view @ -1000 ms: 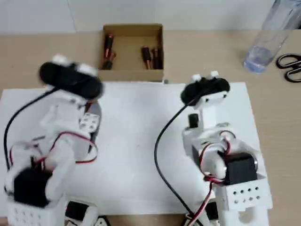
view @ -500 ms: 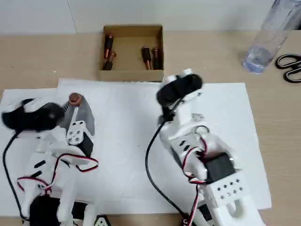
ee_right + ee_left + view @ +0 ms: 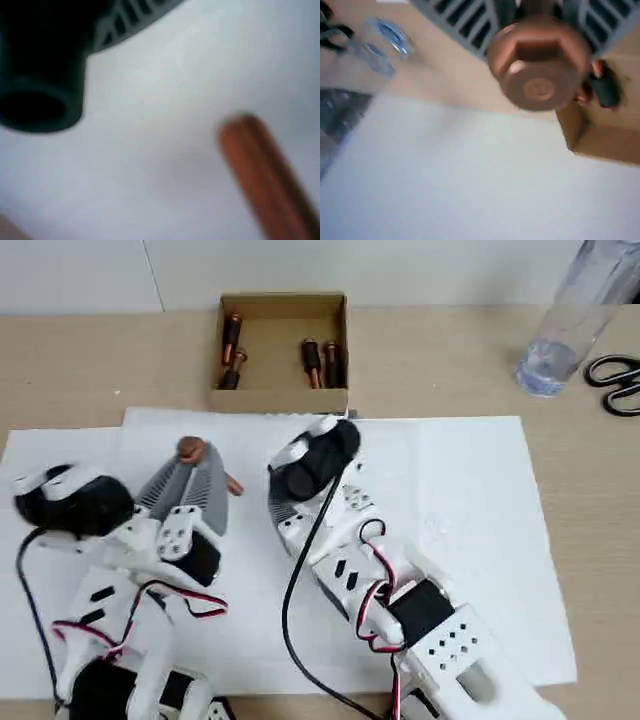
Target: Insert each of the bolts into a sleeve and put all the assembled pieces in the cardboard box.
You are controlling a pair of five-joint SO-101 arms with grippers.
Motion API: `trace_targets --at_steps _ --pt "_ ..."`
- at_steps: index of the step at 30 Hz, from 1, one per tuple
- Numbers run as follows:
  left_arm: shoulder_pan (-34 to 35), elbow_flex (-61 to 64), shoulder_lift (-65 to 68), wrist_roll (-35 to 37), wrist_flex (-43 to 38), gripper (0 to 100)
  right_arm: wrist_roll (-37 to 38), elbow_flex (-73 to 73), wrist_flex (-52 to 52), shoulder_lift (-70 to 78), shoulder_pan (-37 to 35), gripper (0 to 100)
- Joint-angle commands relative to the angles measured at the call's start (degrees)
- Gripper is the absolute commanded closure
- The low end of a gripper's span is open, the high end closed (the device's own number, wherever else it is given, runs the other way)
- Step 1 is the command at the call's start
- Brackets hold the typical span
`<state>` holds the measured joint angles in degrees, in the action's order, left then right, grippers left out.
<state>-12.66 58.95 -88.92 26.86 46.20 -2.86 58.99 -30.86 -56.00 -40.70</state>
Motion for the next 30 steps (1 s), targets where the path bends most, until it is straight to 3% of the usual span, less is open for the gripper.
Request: trace_targets --at_steps 1,6,12,21,30 --pt "-2.37 -0.31 -0.53 0.26 -1.85 100 3.69 1.58 5.32 -1.45 -1.63 99.7" --pt "-2.29 -0.66 -0.53 0.26 -1.85 100 10.99 11.08 11.21 -9.19 -3.74 99.7" --pt "-2.46 -1.01 -0.53 0.26 -2.64 100 13.54 22.33 12.26 -25.36 -5.05 99.7" --pt "-3.69 -0.84 -0.53 0.26 -3.78 100 14.33 25.49 -1.80 -42.51 -5.23 99.7" --pt "-9.32 -1.10 -0.53 0.26 0.62 100 14.33 26.46 -1.01 -43.65 -4.97 99.7"
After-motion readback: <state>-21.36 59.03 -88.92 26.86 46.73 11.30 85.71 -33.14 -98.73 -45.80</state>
